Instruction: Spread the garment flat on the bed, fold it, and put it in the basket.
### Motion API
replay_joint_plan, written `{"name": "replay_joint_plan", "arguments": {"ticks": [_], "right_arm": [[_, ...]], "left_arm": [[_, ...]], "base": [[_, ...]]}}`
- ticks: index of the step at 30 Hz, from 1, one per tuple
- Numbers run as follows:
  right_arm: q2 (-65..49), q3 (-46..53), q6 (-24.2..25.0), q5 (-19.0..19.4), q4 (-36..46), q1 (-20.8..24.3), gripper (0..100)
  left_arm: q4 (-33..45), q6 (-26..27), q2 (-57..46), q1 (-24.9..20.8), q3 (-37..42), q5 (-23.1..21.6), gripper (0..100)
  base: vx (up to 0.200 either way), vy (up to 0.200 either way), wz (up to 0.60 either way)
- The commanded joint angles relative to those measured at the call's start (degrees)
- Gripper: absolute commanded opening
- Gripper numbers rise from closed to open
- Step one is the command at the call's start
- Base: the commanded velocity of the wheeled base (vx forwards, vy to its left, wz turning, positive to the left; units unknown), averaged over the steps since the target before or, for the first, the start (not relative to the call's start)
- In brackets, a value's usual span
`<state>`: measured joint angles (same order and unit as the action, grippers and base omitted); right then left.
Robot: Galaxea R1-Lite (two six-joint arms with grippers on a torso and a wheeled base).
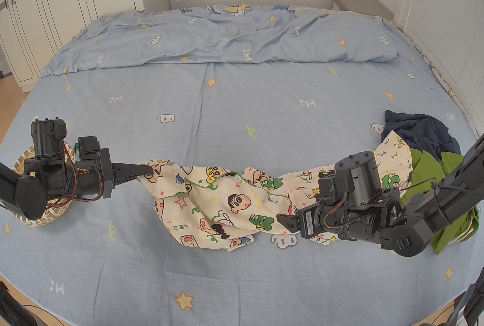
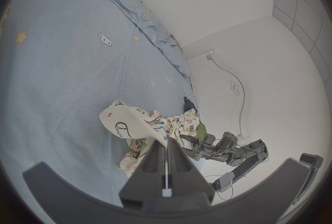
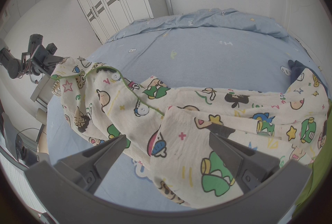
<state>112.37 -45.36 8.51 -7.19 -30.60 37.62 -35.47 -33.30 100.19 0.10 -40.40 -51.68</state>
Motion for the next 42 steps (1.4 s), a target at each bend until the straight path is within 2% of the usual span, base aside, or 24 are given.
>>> {"name": "replay_joint_plan", "arguments": {"ticks": [1,2,3,18,24,28,33,34,35,36,38,42], "right_arm": [[2.1,-0.9,0.1,-0.2,-0.1,0.1,100],[2.3,-1.0,0.1,-0.4,-0.1,0.1,100],[2.3,-1.0,0.1,-0.4,-0.1,0.1,0],[0.0,-0.5,0.3,-1.2,-3.1,-2.0,0],[-5.1,1.6,0.4,-1.0,-2.9,-3.6,0],[-13.1,6.6,3.1,0.0,-2.1,-6.1,0],[-22.3,14.4,8.1,4.4,-0.5,-10.0,0],[-22.3,14.4,8.1,4.4,-0.5,-10.0,0],[-26.1,17.4,10.1,6.3,0.8,-12.0,0],[-28.1,18.9,11.4,7.8,1.5,-13.2,0],[-30.5,20.3,12.1,9.7,2.8,-15.1,0],[-36.0,21.5,12.3,10.2,6.5,-17.7,0]], "left_arm": [[0.0,0.0,0.1,0.0,0.1,0.0,0],[0.0,0.0,0.1,0.0,0.1,0.0,0],[0.0,0.0,0.1,0.0,0.1,0.0,0],[0.1,0.0,0.1,0.4,-0.3,0.0,0],[0.2,0.0,1.3,2.9,-1.3,-0.1,0],[1.3,0.0,3.1,5.4,-3.1,-0.1,0],[15.9,0.0,3.3,7.4,-10.8,-0.1,0],[15.9,0.0,3.3,7.4,-10.8,-0.1,0],[22.2,0.2,2.8,8.1,-13.9,0.0,0],[24.7,0.6,2.5,8.4,-15.3,0.0,0],[26.8,1.5,2.5,9.0,-16.4,0.0,0],[27.3,1.8,1.7,9.7,-16.9,0.1,0]], "base": [[0.000,0.000,0.00],[0.000,0.000,0.00],[0.000,0.000,0.00],[0.000,0.000,0.00],[0.000,0.000,0.00],[0.000,0.000,0.00],[0.000,0.000,0.00],[0.000,0.000,0.00],[0.000,0.000,0.00],[0.000,0.000,0.00],[0.000,0.000,0.00],[0.000,0.000,0.00]]}}
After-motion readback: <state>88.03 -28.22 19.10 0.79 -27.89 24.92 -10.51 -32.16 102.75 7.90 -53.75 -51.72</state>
